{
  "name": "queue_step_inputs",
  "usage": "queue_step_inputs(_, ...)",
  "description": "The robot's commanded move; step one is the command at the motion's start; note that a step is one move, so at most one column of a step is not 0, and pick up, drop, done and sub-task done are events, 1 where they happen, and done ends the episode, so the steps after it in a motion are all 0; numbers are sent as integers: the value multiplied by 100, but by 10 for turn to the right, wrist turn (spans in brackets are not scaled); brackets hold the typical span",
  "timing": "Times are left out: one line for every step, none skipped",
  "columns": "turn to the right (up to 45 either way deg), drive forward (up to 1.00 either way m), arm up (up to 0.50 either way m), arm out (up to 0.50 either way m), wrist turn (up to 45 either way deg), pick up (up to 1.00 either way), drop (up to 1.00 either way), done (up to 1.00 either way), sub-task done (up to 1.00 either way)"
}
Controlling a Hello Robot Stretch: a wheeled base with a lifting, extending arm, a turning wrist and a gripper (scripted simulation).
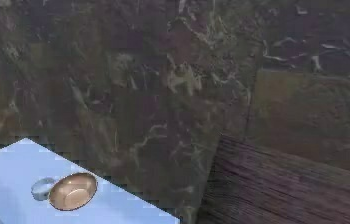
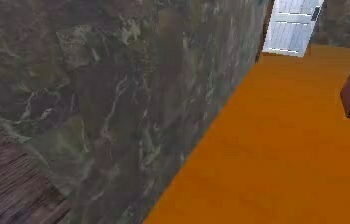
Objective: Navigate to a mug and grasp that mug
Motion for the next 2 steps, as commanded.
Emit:
queue_step_inputs(450,0,0,0,0,0,0,0,0)
queue_step_inputs(450,0,0,0,0,0,0,0,0)
